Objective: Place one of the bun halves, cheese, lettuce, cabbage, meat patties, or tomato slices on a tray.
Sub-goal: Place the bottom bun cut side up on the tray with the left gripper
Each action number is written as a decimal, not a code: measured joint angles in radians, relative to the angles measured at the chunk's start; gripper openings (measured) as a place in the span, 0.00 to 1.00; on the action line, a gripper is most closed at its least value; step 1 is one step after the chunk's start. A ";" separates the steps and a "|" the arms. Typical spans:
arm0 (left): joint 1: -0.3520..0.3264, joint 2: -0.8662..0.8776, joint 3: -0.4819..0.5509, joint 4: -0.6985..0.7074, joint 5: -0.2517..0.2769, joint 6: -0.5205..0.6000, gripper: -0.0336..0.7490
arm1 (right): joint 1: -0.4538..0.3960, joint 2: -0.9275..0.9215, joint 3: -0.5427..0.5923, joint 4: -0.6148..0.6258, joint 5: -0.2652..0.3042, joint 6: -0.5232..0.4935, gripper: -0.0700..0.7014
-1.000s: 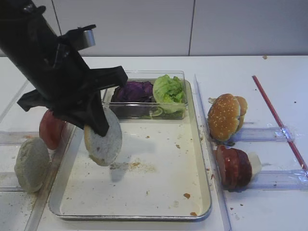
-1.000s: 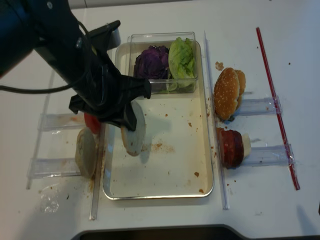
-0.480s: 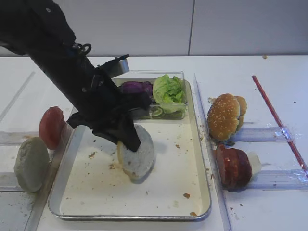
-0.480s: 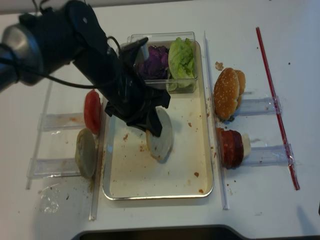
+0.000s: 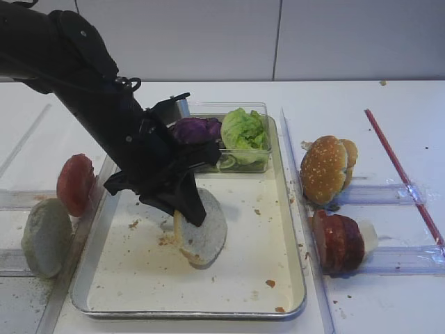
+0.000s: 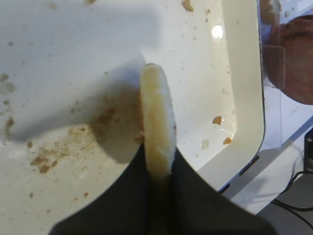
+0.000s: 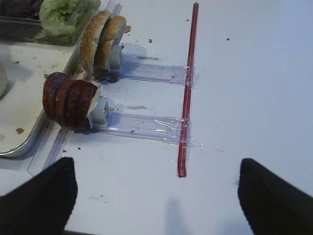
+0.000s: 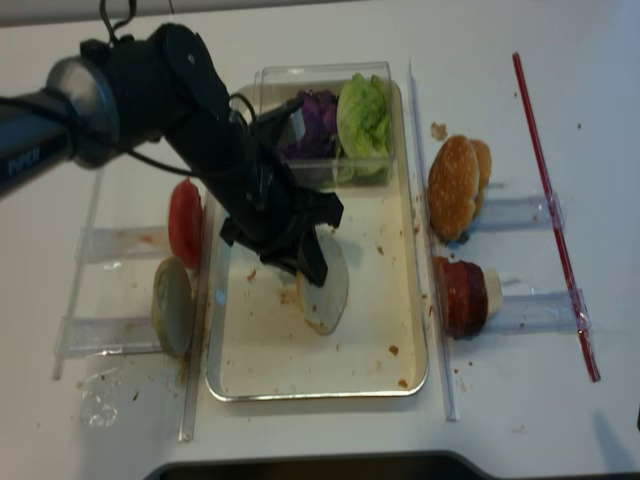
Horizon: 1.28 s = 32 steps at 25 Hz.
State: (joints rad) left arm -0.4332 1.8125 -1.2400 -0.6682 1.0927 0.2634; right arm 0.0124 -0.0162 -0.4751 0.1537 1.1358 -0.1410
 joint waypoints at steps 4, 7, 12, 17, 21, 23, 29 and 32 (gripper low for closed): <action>0.004 0.008 -0.004 -0.001 0.003 0.000 0.09 | 0.000 0.000 0.000 0.000 0.000 0.000 0.99; 0.015 0.008 -0.004 -0.001 0.003 -0.005 0.09 | 0.000 0.000 0.000 0.000 0.000 0.000 0.99; 0.028 0.020 -0.004 0.001 0.003 -0.017 0.11 | 0.000 0.000 0.000 0.000 0.000 0.000 0.99; 0.031 0.022 -0.004 0.001 -0.008 -0.017 0.19 | 0.000 0.000 0.000 0.000 0.000 0.000 0.99; 0.031 0.027 -0.004 0.001 -0.009 -0.027 0.25 | 0.000 0.000 0.000 0.000 0.000 0.000 0.99; 0.031 0.029 -0.004 0.010 -0.009 -0.047 0.26 | 0.000 0.000 0.000 0.000 0.000 0.000 0.99; 0.031 0.029 -0.004 0.076 -0.009 -0.088 0.45 | 0.000 0.000 0.000 0.000 0.000 -0.002 0.99; 0.031 0.029 -0.004 0.077 -0.007 -0.092 0.53 | 0.000 0.000 0.000 0.000 0.000 -0.002 0.99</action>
State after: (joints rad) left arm -0.4024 1.8414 -1.2443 -0.5913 1.0858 0.1717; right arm 0.0124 -0.0162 -0.4751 0.1537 1.1358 -0.1429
